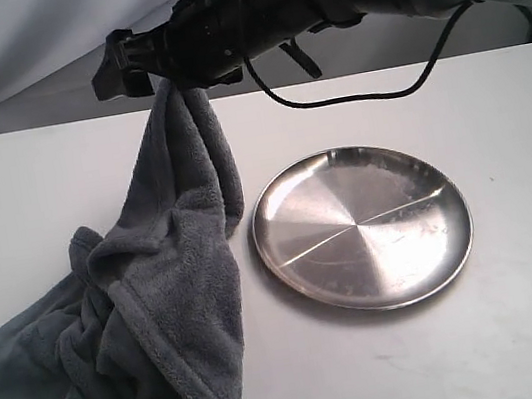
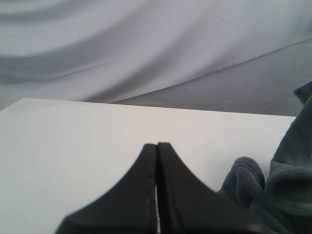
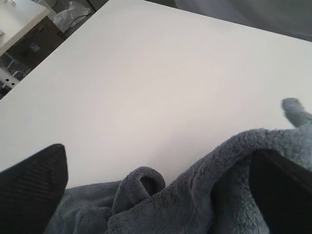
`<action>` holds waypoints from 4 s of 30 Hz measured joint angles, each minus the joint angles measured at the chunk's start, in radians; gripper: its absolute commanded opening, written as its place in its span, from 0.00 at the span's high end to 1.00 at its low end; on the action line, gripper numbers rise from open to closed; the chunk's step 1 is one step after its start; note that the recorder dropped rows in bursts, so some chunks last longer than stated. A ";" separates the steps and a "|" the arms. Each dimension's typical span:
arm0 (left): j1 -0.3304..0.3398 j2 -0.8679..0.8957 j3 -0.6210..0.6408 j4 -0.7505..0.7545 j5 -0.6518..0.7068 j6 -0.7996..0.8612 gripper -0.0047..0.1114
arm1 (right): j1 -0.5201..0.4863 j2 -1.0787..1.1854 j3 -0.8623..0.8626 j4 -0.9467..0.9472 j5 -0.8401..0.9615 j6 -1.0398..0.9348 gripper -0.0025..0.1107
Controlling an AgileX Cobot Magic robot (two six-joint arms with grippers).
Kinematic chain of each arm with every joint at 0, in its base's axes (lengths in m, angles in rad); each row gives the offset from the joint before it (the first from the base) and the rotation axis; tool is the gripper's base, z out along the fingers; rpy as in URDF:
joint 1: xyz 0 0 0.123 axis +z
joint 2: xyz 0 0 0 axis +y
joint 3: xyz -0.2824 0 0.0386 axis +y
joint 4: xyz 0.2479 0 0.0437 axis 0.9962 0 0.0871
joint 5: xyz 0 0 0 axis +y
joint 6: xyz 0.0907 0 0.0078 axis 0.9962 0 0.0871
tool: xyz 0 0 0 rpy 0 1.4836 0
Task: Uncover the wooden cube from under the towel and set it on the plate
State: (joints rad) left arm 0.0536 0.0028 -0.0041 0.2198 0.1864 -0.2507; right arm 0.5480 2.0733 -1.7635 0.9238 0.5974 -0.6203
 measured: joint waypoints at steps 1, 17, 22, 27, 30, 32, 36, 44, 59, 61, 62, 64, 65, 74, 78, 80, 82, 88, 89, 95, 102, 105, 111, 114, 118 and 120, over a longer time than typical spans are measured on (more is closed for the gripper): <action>0.000 0.000 0.000 0.000 0.000 0.000 0.96 | 0.000 0.000 0.000 -0.006 0.002 0.008 0.16; 0.000 0.000 0.000 0.000 0.000 0.000 0.96 | 0.000 0.000 -0.001 -0.150 0.221 0.163 0.16; 0.000 0.000 0.000 0.000 0.000 0.000 0.96 | 0.000 0.000 -0.001 -0.331 0.392 0.294 0.16; 0.000 0.000 0.000 0.000 0.000 0.000 0.96 | 0.000 0.000 0.002 -0.378 0.425 0.363 0.16; 0.000 0.000 0.000 0.000 0.000 0.000 0.96 | 0.000 0.000 0.028 -0.380 0.421 0.388 0.16; 0.000 0.000 0.000 0.000 0.000 0.000 0.96 | 0.000 0.000 0.052 -0.378 0.420 0.404 0.18; 0.000 0.000 0.000 0.000 0.000 0.000 0.96 | 0.002 0.000 0.113 -0.327 0.379 0.411 0.20; 0.000 0.000 0.000 0.000 0.000 0.000 0.96 | 0.048 0.055 0.172 -0.276 0.302 0.413 0.29; 0.000 0.000 0.000 0.000 0.000 0.000 0.96 | 0.070 0.072 0.174 -0.272 0.256 0.404 0.67; 0.000 0.000 0.000 0.000 0.000 0.000 0.96 | 0.070 0.072 0.174 -0.270 0.256 0.404 0.72; 0.000 0.000 0.000 0.000 0.000 0.000 0.96 | 0.070 0.072 0.174 -0.268 0.253 0.404 0.75; 0.000 0.000 0.000 0.000 0.000 0.000 0.96 | 0.070 0.070 0.174 -0.266 0.244 0.404 0.80; 0.000 0.000 0.000 0.000 0.000 0.000 0.96 | 0.070 0.066 0.174 -0.266 0.240 0.404 0.83; 0.000 0.000 0.000 0.000 0.001 0.000 0.96 | 0.070 -0.010 0.174 -0.231 0.222 0.361 0.98; 0.000 0.000 0.000 0.000 0.001 0.000 0.96 | 0.070 -0.018 0.174 -0.144 0.236 0.306 0.98; 0.000 0.000 0.000 0.000 0.001 0.000 0.96 | 0.070 -0.018 0.174 -0.066 0.251 0.264 0.98; 0.000 0.000 0.000 0.000 0.001 0.000 0.96 | 0.070 -0.018 0.174 0.018 0.270 0.216 0.98; 0.000 0.000 0.000 0.000 0.001 0.000 0.96 | 0.070 -0.018 0.174 0.247 0.366 0.111 0.98; 0.000 0.000 0.000 0.000 0.001 0.000 0.96 | 0.070 -0.018 0.174 0.287 0.380 0.102 0.98; 0.000 0.000 0.000 0.000 0.001 0.000 0.96 | 0.070 -0.020 0.174 0.520 0.439 0.039 0.98; 0.000 0.000 0.000 0.000 0.001 0.000 0.96 | 0.070 -0.033 0.174 0.662 0.364 -0.041 0.98; 0.000 0.000 0.000 0.000 0.001 0.000 0.96 | 0.070 -0.033 0.174 0.667 0.247 -0.060 0.98; 0.000 0.000 0.000 0.000 0.001 0.000 0.96 | 0.070 -0.033 0.174 0.763 -0.002 -0.090 0.98; 0.000 0.000 0.000 0.000 0.001 0.000 0.96 | 0.070 -0.030 0.163 0.788 -0.072 -0.090 0.98; 0.000 0.000 0.000 0.000 0.001 0.000 0.96 | 0.070 -0.016 0.112 0.800 -0.146 -0.079 0.98; 0.000 0.000 0.000 0.000 0.001 0.000 0.96 | 0.070 -0.003 0.083 0.803 -0.188 -0.075 0.98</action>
State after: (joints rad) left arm 0.0536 0.0028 -0.0041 0.2198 0.1872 -0.2507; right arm 0.6175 2.0707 -1.6805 1.7264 0.4090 -0.6956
